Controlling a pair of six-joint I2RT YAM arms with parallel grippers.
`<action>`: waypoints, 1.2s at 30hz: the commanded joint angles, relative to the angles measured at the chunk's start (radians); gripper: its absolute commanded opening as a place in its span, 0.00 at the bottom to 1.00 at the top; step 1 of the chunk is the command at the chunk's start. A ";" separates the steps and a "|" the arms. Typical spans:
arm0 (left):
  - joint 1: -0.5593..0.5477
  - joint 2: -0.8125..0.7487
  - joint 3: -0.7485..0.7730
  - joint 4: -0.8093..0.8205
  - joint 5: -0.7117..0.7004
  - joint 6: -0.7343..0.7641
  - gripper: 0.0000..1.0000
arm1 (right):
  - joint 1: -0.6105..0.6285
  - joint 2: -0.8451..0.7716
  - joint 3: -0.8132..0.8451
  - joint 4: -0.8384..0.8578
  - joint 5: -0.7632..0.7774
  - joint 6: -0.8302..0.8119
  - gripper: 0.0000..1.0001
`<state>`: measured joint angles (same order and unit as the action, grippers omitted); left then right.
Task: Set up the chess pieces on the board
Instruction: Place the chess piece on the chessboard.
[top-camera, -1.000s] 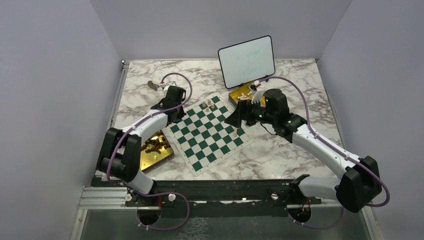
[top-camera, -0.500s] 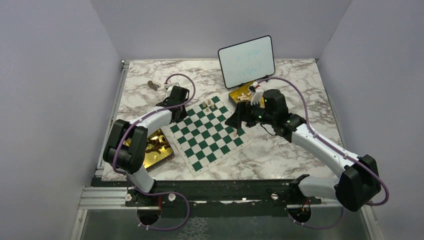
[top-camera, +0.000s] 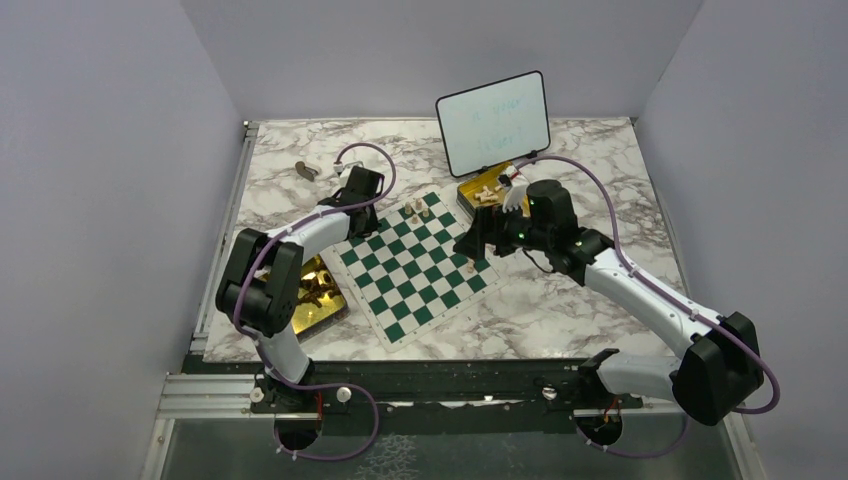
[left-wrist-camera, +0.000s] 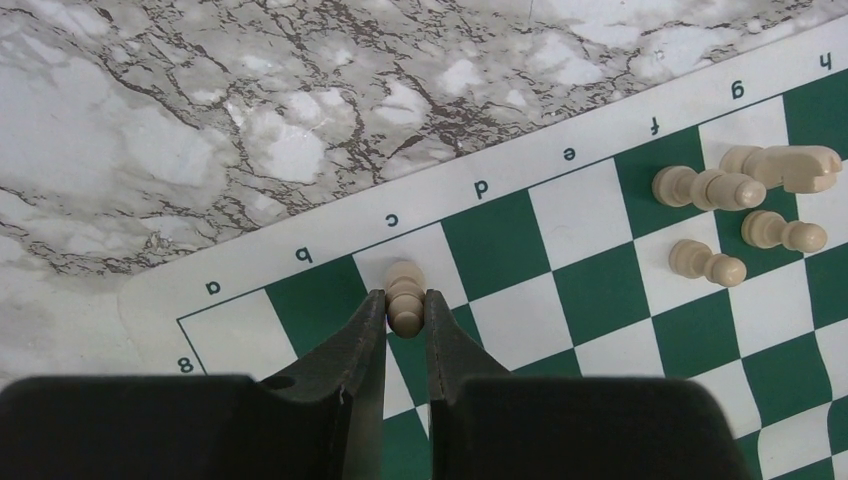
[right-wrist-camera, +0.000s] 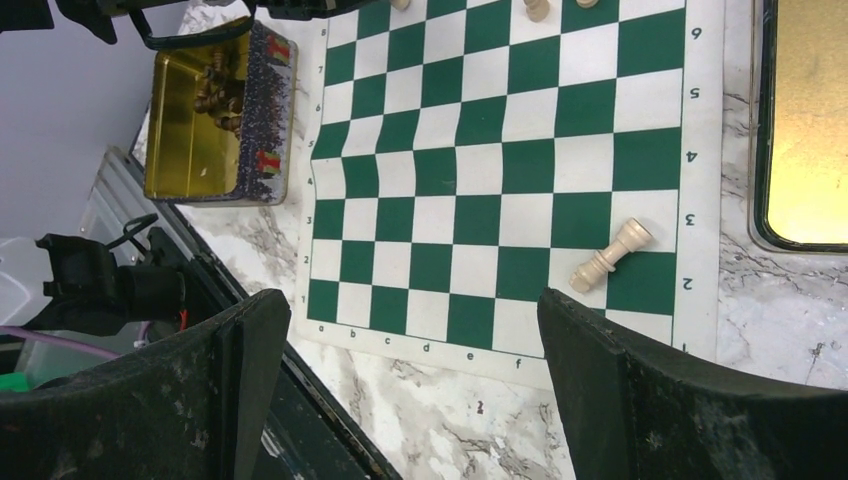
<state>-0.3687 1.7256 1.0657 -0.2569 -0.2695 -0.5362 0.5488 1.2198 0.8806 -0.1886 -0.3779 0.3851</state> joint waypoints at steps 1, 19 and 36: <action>-0.007 0.013 0.030 -0.025 0.019 -0.009 0.14 | 0.005 -0.007 0.013 -0.028 0.029 -0.024 1.00; -0.008 0.056 0.037 -0.019 0.042 -0.015 0.19 | 0.005 0.023 0.022 -0.040 0.027 -0.029 1.00; -0.010 -0.134 0.136 -0.100 0.121 0.032 0.49 | 0.005 0.003 0.028 -0.113 0.205 0.042 1.00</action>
<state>-0.3691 1.7004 1.1633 -0.3477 -0.1978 -0.5346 0.5488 1.2366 0.8818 -0.2760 -0.2733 0.3763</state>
